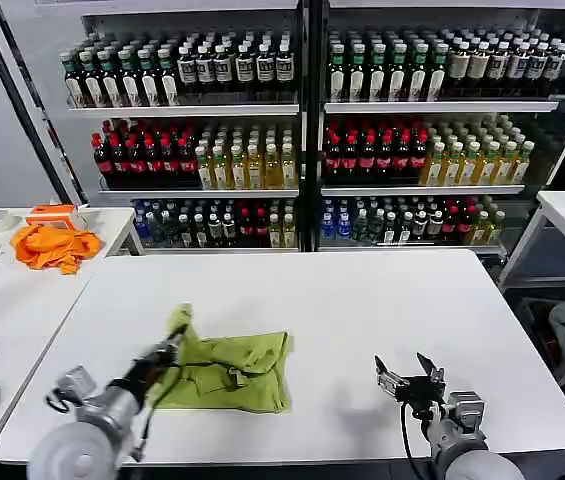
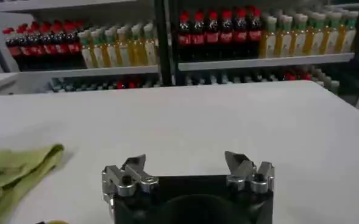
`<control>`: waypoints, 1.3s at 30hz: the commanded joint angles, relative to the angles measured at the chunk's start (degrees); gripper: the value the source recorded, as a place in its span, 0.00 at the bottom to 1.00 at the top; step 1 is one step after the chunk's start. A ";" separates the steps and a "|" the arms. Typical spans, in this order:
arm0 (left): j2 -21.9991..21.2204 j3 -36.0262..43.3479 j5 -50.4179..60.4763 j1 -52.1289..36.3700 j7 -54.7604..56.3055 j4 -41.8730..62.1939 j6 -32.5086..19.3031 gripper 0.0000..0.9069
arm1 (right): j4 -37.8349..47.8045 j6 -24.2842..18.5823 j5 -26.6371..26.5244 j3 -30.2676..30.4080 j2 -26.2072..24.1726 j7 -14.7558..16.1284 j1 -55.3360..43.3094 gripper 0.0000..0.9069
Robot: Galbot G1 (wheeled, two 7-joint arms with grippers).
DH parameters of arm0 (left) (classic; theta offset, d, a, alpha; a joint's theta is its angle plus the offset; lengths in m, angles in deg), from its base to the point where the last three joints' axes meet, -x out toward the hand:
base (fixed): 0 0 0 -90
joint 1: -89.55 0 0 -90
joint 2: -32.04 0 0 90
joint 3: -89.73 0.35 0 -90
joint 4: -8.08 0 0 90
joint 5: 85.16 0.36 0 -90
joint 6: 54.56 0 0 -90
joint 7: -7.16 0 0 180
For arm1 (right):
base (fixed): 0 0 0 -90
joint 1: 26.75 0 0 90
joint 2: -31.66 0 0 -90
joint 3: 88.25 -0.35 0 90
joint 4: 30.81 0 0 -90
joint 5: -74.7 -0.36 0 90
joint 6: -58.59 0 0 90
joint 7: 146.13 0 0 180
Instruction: Fold and organize the clothes.
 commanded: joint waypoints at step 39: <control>-0.52 -3.32 17.69 6.61 -0.53 5.25 0.06 1.00 | 0.91 -1.53 0.98 0.75 1.55 0.42 -0.94 1.00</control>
